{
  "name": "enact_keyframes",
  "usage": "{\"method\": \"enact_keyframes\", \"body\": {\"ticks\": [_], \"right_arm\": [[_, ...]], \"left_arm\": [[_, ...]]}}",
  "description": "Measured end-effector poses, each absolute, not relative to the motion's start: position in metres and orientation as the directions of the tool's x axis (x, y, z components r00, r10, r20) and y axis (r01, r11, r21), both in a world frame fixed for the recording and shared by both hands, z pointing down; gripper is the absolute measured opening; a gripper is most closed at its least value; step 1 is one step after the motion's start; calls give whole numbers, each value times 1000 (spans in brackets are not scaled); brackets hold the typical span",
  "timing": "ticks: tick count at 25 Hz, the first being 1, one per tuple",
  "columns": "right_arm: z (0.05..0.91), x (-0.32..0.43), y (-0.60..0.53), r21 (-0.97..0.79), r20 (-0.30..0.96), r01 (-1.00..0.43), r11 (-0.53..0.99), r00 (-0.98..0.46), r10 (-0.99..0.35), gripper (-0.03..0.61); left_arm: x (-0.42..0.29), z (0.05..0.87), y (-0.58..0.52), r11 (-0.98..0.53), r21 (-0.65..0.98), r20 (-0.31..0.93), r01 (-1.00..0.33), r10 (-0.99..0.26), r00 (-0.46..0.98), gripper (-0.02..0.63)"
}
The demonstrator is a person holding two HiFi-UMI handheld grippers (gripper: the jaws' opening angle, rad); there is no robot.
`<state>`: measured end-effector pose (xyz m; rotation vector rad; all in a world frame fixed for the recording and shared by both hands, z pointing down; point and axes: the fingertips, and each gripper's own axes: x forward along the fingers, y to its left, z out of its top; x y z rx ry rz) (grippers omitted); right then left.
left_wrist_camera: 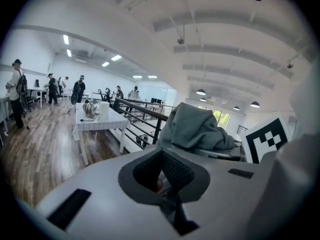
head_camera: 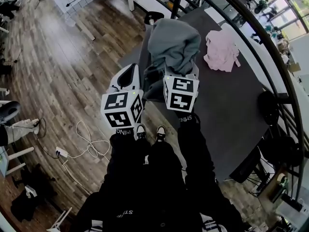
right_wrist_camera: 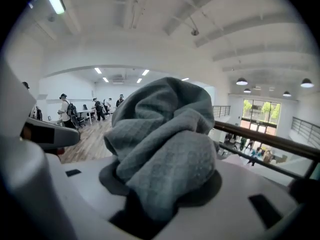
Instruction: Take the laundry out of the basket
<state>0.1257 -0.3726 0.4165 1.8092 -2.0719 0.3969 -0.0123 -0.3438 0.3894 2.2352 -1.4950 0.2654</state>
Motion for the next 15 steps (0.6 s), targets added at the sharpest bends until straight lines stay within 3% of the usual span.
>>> {"method": "enact_keyframes", "body": {"ticks": [8,15], "right_arm": [[308,131,-324,42,246,-995,89,-77,-966,225],[252,135,-292,48,164,-997,63,-55,-985,230]], "left_arm": [[-14,310,-325,-376,193,233,-906,-880,414,0],[-6,261,-308,-434,168,153,-885,-876,458,0]]}}
